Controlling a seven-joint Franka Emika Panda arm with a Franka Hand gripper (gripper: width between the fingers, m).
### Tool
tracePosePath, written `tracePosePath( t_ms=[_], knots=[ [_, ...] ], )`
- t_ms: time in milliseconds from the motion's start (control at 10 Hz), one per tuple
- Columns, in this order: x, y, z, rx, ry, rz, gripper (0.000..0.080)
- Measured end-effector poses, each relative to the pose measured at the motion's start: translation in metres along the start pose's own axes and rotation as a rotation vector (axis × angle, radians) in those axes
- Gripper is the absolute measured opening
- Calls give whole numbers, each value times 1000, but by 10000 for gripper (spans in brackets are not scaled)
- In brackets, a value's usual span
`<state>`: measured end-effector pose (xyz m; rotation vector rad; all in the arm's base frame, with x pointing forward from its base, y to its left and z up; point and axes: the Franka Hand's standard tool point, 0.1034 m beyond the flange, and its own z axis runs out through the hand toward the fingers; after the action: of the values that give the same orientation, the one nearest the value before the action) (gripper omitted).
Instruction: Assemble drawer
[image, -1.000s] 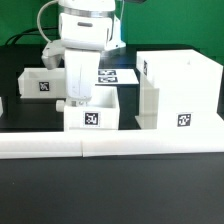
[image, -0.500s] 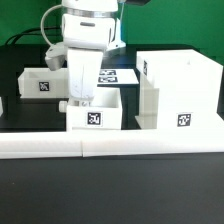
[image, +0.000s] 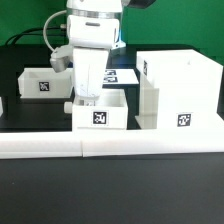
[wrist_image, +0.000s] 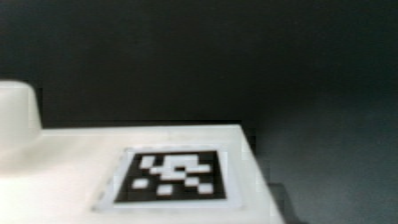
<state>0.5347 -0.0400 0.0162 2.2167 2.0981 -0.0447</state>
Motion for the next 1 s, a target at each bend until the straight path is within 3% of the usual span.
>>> tracePosePath(
  t_ms=[100, 300, 600, 700, 1000],
  knots=[
    [5, 1, 0, 2, -2, -18, 42],
    [8, 3, 0, 38, -9, -35, 42],
    [17, 3, 0, 36, -4, -42, 42],
    [20, 5, -2, 50, -4, -46, 42],
    [19, 4, -1, 52, -4, -41, 42]
  ],
)
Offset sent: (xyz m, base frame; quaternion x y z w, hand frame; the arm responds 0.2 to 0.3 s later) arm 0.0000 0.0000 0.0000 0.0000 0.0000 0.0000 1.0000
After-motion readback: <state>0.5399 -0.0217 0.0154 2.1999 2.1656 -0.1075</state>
